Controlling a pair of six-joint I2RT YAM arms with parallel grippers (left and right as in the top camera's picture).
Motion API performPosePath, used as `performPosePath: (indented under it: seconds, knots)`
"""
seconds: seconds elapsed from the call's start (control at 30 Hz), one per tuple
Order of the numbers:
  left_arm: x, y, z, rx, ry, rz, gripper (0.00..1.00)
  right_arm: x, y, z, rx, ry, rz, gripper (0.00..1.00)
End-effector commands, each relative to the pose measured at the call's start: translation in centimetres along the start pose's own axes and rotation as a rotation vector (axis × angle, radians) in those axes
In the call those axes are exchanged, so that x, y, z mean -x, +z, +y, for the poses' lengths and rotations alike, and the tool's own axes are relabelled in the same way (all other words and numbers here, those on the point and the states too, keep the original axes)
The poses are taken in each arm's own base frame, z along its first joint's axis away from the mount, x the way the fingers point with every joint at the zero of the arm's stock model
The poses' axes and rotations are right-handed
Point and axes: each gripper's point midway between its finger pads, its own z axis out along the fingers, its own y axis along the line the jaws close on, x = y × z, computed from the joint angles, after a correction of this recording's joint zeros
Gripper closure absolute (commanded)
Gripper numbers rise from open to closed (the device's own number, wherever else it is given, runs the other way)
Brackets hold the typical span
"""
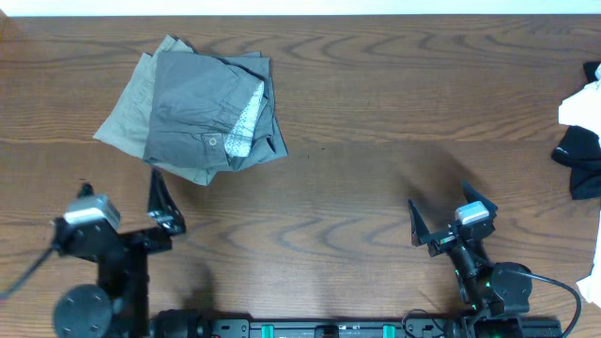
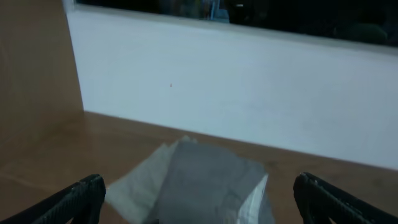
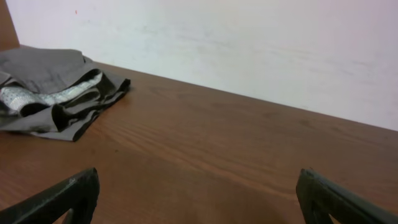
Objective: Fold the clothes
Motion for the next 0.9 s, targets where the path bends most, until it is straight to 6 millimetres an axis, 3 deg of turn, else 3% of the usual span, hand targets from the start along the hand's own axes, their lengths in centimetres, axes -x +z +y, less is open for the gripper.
performPosePath:
  seconds: [0.0,0.3,0.63,0.87]
  knots:
    - [-1.8,-0.6,0.2,-0.011,-0.012,-0.026,0.02,-0.1,0.0,0.0,-0.004,0.012,0.000,0.01]
    - [-4.5,-1.4,0.6,-0.021,-0.014,-0.058,0.02,-0.1,0.0,0.0,-0.004,0.012,0.000,0.01]
    - [-11.9,2.5,1.2,-0.020,-0.007,0.038,0.02,-0.1,0.0,0.0,-0.004,0.012,0.000,0.01]
    - [-17.2,3.7,1.9,-0.003,0.000,0.139,0.02,-0.1,0.0,0.0,-0.004,0.012,0.000,0.01]
